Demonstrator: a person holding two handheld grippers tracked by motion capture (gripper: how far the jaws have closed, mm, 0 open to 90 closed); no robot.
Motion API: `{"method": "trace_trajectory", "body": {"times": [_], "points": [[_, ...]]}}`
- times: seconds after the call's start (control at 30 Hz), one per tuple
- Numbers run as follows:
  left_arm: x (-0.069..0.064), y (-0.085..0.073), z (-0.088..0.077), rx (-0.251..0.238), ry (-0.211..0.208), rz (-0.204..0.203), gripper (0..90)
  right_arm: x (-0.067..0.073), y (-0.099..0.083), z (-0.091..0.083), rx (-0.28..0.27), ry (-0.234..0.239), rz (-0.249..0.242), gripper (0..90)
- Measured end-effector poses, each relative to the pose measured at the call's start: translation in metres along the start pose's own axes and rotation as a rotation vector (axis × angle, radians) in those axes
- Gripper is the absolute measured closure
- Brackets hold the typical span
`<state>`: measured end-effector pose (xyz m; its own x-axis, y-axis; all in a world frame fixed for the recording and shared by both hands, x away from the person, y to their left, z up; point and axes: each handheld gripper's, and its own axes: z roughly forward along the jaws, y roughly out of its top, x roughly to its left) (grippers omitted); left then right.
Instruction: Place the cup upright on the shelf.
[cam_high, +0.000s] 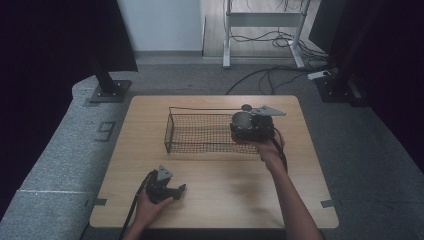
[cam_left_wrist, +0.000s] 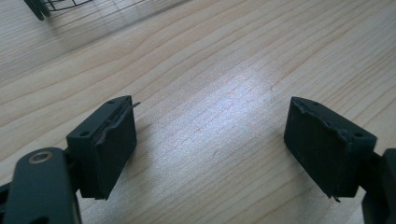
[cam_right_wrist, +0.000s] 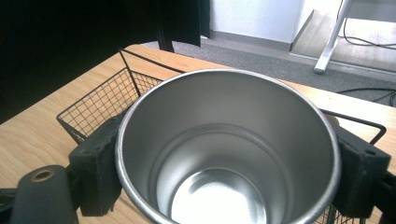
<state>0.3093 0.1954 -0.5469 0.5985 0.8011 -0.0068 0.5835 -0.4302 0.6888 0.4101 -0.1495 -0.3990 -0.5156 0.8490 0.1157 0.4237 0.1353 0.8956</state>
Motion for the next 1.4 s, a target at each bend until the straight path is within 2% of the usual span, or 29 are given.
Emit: {"method": "trace_trajectory", "body": {"times": [0.33,0.93,1.4], "points": [[0.0,0.0,0.0,-0.002,0.0,0.001,17.0,-0.005,0.006,0.009,0.007,-0.013,0.006,14.1],[0.0,0.0,0.0,-0.002,0.0,-0.002,16.9,-0.012,0.006,0.029,0.024,-0.028,0.027,14.1],[0.0,0.0,0.0,-0.002,-0.001,-0.001,16.9,-0.016,0.01,0.046,0.053,-0.038,0.034,14.1]]}}
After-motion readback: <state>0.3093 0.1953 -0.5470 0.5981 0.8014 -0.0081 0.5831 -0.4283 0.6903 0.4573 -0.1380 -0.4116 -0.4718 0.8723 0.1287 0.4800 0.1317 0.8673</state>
